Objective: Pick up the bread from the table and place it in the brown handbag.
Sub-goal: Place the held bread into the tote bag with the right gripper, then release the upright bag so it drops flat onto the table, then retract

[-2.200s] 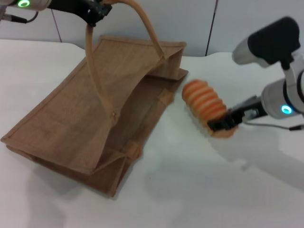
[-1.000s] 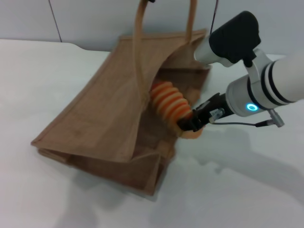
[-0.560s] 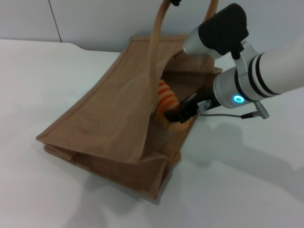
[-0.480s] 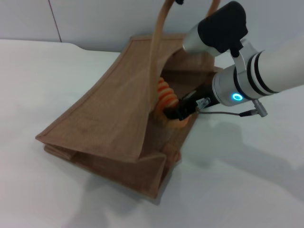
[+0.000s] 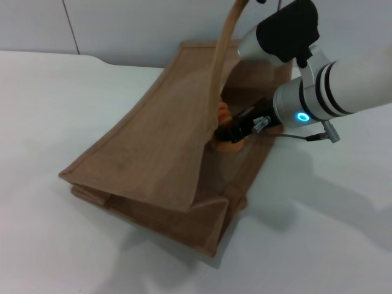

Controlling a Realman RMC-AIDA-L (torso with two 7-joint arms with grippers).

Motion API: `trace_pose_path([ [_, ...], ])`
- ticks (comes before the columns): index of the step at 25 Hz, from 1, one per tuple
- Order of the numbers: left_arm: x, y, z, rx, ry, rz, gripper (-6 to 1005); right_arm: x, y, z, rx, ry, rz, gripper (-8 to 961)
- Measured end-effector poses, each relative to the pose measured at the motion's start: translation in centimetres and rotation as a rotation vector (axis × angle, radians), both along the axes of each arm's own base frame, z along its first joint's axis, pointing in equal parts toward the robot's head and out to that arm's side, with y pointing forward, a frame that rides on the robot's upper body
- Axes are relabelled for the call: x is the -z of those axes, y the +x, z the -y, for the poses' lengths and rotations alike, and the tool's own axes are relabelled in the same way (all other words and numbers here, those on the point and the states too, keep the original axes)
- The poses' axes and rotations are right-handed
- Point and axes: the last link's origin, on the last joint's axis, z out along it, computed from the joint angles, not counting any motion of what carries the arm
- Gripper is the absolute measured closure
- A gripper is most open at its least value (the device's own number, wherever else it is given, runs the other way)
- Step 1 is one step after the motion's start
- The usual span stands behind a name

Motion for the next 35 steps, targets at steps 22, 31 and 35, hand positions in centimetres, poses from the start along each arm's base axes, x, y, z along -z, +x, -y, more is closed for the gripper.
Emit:
trace_pose_path([
  [22,-0.7,-1.8,-0.4,-0.039,0.040,0.035,876,0.3,0.7,-0.2,0.042,-0.045,-0.008,322],
  [31,-3.1,-6.5,-1.7,-0.164,0.136,0.060,875,-1.9,4.9,0.5,0.145,-0.059,0.057,140],
  [35,-4.0,-8.8,-2.2,-0.237,0.159,0.075,875,-4.5,6.9,0.5,0.200,-0.007,0.066,85],
])
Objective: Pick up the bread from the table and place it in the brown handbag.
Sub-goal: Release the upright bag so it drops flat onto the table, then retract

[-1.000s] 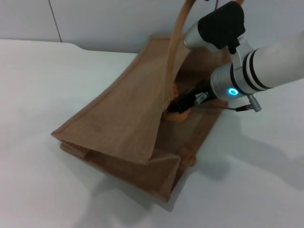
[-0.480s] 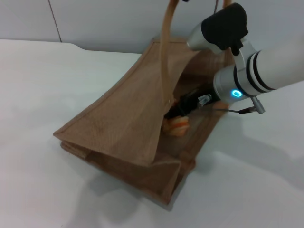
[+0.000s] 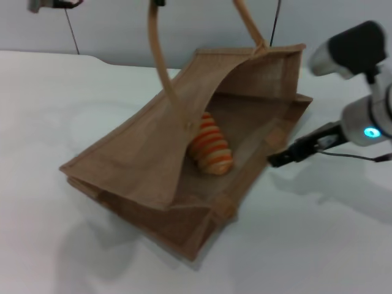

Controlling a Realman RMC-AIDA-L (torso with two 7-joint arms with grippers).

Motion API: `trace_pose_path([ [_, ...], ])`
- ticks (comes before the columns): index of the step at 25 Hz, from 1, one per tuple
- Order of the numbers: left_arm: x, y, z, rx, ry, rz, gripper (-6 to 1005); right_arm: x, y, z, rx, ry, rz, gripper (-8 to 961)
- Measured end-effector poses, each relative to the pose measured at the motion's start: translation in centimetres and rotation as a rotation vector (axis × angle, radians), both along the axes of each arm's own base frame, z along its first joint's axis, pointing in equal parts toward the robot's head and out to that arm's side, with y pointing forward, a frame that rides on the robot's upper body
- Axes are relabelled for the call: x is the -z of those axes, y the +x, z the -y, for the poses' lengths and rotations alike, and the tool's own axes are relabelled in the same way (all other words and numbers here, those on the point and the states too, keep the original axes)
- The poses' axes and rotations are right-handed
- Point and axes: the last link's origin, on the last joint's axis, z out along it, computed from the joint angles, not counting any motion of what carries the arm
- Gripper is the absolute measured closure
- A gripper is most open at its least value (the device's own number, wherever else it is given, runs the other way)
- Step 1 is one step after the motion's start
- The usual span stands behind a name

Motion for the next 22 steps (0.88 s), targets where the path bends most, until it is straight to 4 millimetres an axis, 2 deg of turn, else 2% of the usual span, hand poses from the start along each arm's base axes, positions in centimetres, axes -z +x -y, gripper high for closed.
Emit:
trace_pose_path([
  [4,-0.6,-1.7,-0.4,-0.050,0.021,0.030,876,-2.2,1.6,-0.1,0.042,0.059,0.013,63],
  [9,-1.0,-3.7,-0.7,-0.088,0.060,0.081,878,-3.9,2.7,-0.7,0.067,0.122,0.032,66],
  [17,-0.3,-6.2,-1.4,-0.067,0.033,0.228,877,-6.5,3.8,-1.9,0.062,0.285,0.017,69],
  [22,1.2,-6.5,-1.4,-0.019,-0.052,0.258,773,-7.3,4.0,-2.6,0.055,0.347,0.003,69],
])
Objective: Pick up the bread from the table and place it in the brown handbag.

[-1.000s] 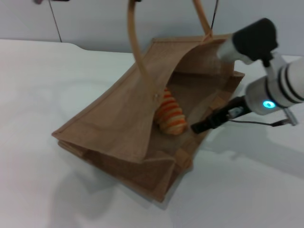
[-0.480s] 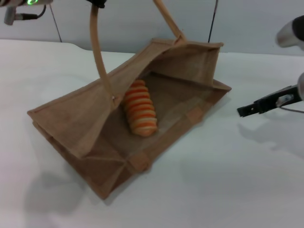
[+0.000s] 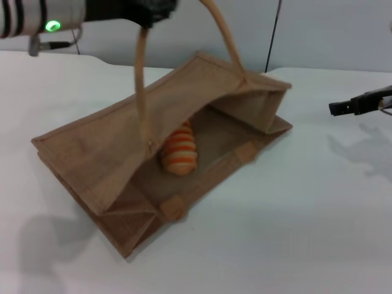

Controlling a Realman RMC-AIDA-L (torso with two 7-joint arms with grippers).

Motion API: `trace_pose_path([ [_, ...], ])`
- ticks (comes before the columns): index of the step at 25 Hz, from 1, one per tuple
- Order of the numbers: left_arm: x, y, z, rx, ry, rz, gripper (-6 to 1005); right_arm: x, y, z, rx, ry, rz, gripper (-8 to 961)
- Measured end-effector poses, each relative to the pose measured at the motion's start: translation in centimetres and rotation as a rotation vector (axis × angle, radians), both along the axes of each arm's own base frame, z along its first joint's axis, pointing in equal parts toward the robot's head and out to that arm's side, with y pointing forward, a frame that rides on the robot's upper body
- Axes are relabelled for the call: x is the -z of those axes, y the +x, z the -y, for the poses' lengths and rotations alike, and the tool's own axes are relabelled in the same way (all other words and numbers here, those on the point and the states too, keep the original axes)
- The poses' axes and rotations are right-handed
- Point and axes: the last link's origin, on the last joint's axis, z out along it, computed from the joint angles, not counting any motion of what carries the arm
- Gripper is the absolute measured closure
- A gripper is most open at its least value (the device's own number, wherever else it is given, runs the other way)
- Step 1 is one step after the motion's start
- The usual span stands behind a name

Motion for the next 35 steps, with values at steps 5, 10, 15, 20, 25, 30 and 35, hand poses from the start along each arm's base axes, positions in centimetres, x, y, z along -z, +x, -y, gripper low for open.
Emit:
trace_pose_path([
  [5,2.7,1.0,0.6,0.118,-0.170,0.035,610,0.0,0.0,-0.3,-0.004,0.011,0.001,69],
  [10,4.4,1.3,1.0,0.192,-0.282,0.077,423,0.1,-0.2,-0.5,-0.016,0.017,0.000,69],
  [15,4.6,1.0,1.5,0.252,-0.283,0.100,350,0.3,0.0,-0.7,-0.020,0.034,0.001,69],
  [20,4.1,-0.4,1.7,0.262,-0.207,0.128,358,0.7,0.6,-0.9,-0.032,0.080,0.003,69],
  [25,2.7,-3.5,1.0,0.157,-0.030,0.149,362,1.7,0.2,-0.8,-0.105,0.166,-0.041,69],
  [30,1.8,-6.8,0.6,0.066,0.146,0.178,365,2.1,-0.2,-0.5,-0.217,0.300,-0.039,69],
  [35,1.3,-9.8,1.0,0.025,0.271,0.253,365,2.5,-0.8,0.6,-0.356,0.453,-0.026,69],
])
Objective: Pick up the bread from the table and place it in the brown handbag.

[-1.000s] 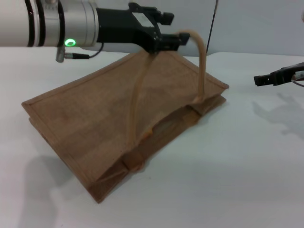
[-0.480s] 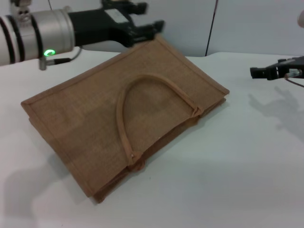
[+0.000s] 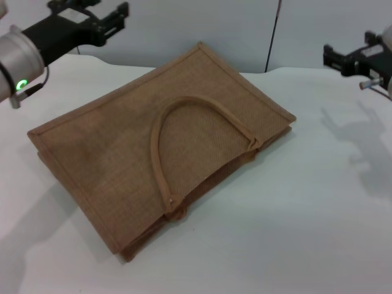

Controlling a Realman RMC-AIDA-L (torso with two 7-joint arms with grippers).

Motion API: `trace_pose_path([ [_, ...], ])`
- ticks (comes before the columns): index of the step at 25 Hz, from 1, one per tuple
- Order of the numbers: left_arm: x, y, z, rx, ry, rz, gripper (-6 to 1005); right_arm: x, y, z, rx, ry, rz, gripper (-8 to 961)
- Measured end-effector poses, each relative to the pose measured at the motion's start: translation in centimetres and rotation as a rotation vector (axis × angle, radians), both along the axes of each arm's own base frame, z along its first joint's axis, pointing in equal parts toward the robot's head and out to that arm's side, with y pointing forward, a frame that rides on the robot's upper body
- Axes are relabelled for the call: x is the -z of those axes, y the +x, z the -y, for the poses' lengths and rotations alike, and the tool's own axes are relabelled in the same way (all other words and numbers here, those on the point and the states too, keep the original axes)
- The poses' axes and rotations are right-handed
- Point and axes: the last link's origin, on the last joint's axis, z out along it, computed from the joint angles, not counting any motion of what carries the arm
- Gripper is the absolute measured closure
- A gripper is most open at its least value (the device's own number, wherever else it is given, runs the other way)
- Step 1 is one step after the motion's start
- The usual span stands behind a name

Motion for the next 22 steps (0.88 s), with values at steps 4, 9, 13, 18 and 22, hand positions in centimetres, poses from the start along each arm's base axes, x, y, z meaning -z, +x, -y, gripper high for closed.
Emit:
trace_pose_path([
  [4,-0.1,-2.1,0.6,-0.032,0.070,0.017,366,-0.2,-0.7,1.7,-0.112,0.175,-0.048,69],
  [9,0.8,-4.1,0.9,-0.081,0.101,0.024,367,0.7,-0.3,3.3,-0.204,0.292,-0.060,69],
  [13,2.2,-5.1,1.1,-0.105,0.116,0.006,368,1.7,0.3,3.4,-0.280,0.335,-0.002,69],
  [18,3.6,-5.8,1.7,-0.112,0.124,-0.019,368,3.8,1.1,4.2,-0.321,0.267,0.001,69],
  [22,4.7,-6.2,2.3,-0.125,0.103,-0.007,369,3.5,2.8,5.5,-0.285,0.285,-0.047,69],
])
